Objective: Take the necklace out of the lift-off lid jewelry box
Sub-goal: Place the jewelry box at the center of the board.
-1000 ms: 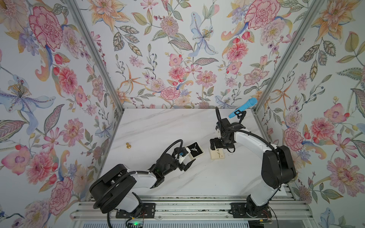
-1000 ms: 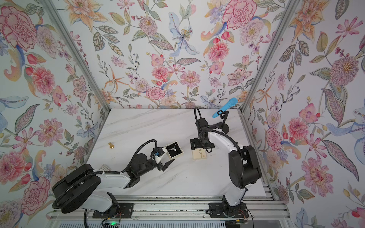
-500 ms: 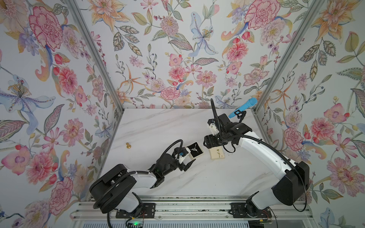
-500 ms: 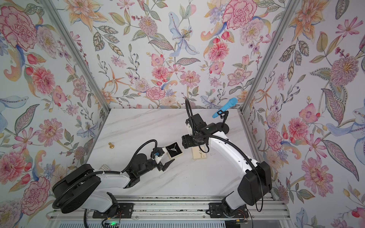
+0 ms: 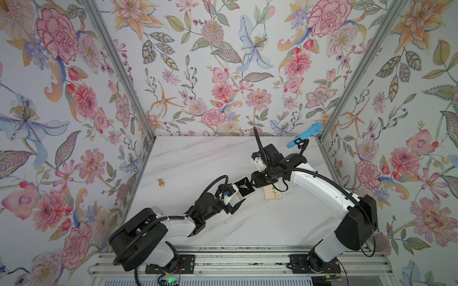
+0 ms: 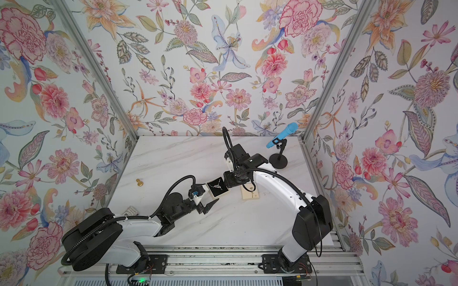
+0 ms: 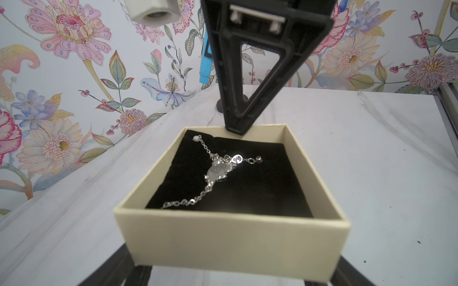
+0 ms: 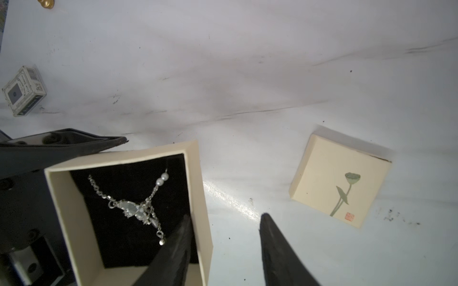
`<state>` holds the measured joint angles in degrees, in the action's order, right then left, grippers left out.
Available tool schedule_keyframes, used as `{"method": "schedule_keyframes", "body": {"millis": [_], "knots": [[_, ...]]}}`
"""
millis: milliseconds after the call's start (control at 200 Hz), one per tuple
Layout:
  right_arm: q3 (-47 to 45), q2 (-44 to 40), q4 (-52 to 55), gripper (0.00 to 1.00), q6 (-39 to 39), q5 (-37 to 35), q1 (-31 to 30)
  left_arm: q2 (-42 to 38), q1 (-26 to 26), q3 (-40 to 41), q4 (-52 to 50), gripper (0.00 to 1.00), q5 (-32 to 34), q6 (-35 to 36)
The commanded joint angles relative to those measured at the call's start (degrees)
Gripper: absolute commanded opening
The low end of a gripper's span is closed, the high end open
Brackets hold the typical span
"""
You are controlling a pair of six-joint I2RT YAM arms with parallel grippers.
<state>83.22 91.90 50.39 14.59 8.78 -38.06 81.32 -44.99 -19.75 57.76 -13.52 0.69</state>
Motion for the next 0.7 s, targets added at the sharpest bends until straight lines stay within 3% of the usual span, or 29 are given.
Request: {"method": "schedule_keyframes", "body": {"millis": [0,125,270,450,575,696], "knots": [[1.2,0.2,1.4,0.39,0.0,1.8,-0.9,-1.3,0.6,0.7,1.8,0.75,-1.5,0.6],[0.9,0.5,1.1,0.32,0.0,2.4,-1.5,-1.1,0.6,0.6,1.7,0.75,-1.5,0.7],[1.1,1.0,0.9,0.13,0.2,3.3,-1.8,-1.0,0.6,0.4,1.8,0.75,-1.5,0.5],[1.3,1.5,0.5,0.0,-0.1,4.7,-1.9,-1.1,0.6,0.3,1.8,0.75,-1.2,0.7],[1.3,1.8,0.1,0.0,0.0,5.2,-1.6,-0.9,0.6,0.1,1.4,0.76,-0.7,0.7],[1.4,2.2,-0.2,0.0,0.2,4.6,-1.0,-0.7,0.6,-0.4,-0.9,0.89,2.2,0.0]]}}
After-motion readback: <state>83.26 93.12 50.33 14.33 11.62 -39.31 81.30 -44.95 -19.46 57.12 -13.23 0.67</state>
